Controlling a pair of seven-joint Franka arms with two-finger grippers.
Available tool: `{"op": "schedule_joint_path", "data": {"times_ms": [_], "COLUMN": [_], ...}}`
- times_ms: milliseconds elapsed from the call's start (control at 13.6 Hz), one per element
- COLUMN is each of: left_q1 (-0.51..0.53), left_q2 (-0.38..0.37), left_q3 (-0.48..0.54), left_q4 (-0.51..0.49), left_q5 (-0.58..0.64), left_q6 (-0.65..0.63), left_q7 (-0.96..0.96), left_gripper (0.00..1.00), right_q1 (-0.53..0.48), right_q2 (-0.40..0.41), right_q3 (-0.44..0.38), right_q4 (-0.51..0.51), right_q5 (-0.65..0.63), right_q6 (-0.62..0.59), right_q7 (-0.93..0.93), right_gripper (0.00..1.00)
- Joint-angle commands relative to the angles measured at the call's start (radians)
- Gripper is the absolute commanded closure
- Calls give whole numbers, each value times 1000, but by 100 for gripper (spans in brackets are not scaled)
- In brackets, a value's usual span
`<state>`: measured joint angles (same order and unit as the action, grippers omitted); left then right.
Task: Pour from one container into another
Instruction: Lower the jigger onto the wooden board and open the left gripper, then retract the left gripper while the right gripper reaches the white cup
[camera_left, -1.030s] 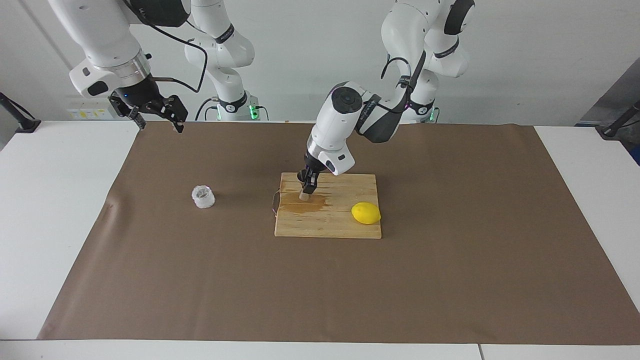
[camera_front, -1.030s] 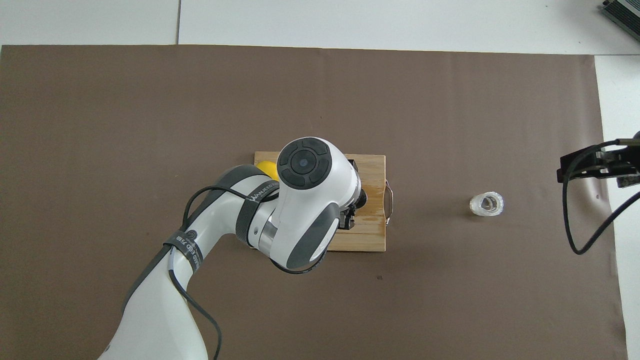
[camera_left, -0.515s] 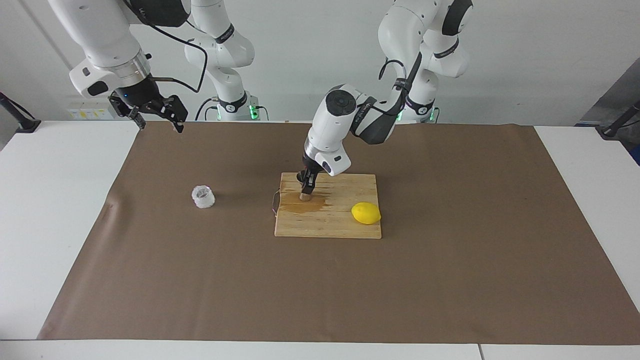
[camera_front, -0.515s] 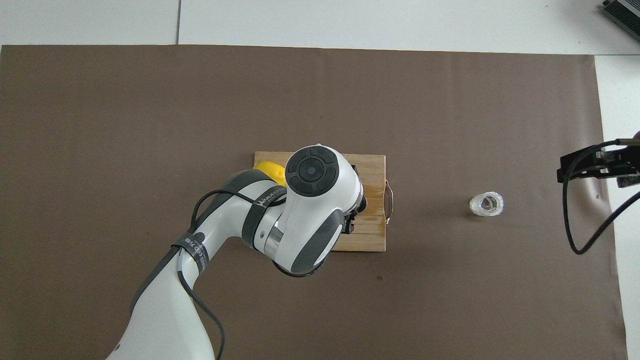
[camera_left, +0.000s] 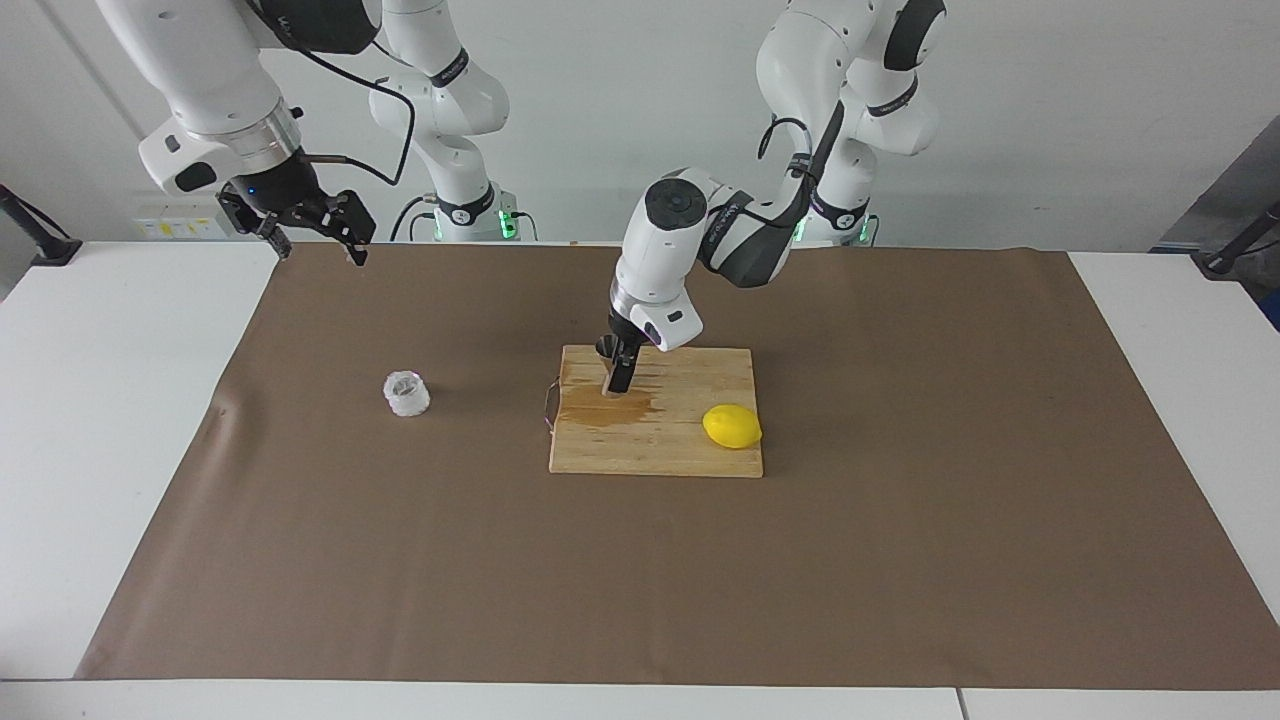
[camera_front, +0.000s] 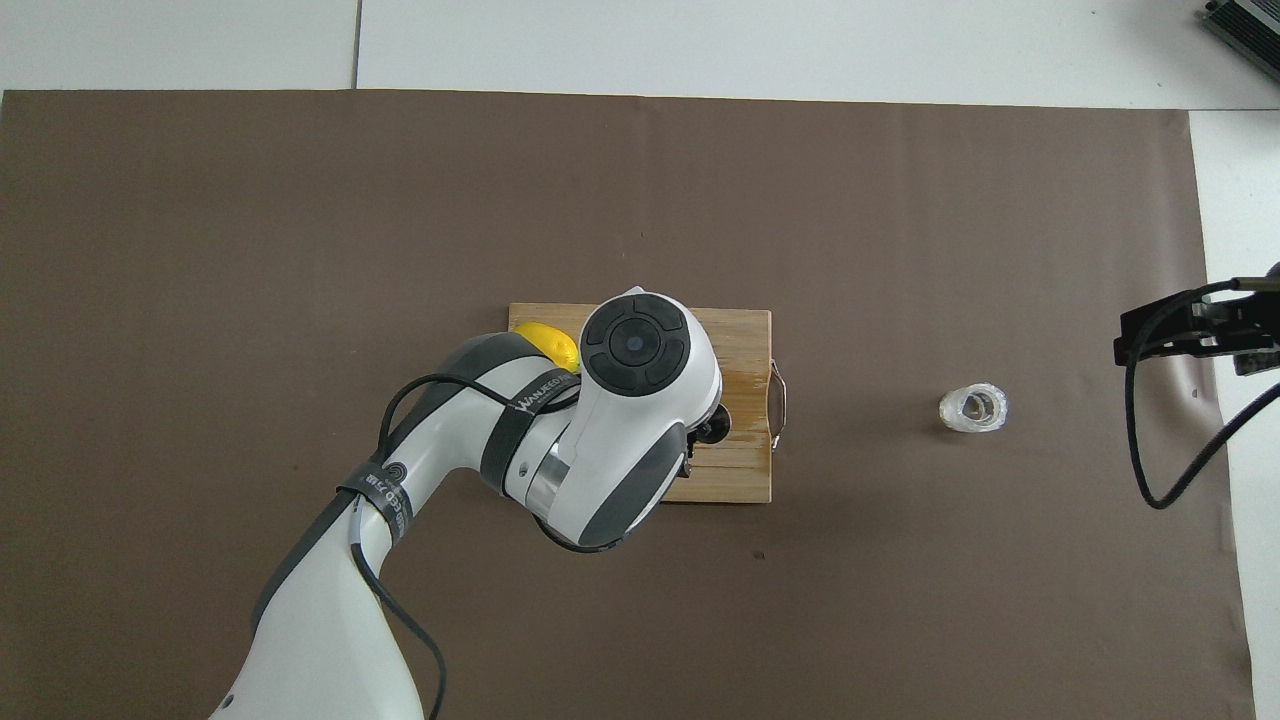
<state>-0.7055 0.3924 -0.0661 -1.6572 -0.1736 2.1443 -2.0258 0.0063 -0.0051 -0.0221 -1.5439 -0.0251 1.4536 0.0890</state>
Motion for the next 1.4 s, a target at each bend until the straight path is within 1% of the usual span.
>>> {"op": "schedule_joint_path", "data": {"times_ms": [0, 147, 294, 441, 662, 883, 1103, 1324], "left_q1": [15, 67, 131, 194, 303, 374, 449, 521], "left_q2": [-87, -130, -180, -208, -259, -293, -311, -332], "left_q3": [17, 19, 20, 20, 19, 19, 19, 19], "left_q4": [-10, -4, -4, -3, -6, -9, -15, -22], "left_q5": [16, 17, 17, 19, 49, 109, 109, 111], "left_q6": [-105, -170, -242, -279, -325, -339, -342, -354], "left_q7": [83, 209, 376, 532, 738, 986, 1284, 1563], "left_gripper": [0, 0, 0, 0, 0, 0, 0, 0], "right_q1": [4, 4, 7, 7, 9, 4, 4, 3], "right_q2": [-21, -21, -21, -29, -81, -136, -196, -190], "right_q3": [-9, -7, -4, -4, -4, -5, -5, -7], "right_q4": [-24, -24, -27, -44, -161, -284, -415, -472], "right_q5": [2, 2, 2, 4, 4, 5, 7, 11], "right_q6": [2, 4, 7, 11, 106, 191, 296, 356], "right_q7": [-18, -18, -23, -95, -219, -409, -682, -930], "right_gripper": [0, 0, 0, 0, 0, 0, 0, 0]}}
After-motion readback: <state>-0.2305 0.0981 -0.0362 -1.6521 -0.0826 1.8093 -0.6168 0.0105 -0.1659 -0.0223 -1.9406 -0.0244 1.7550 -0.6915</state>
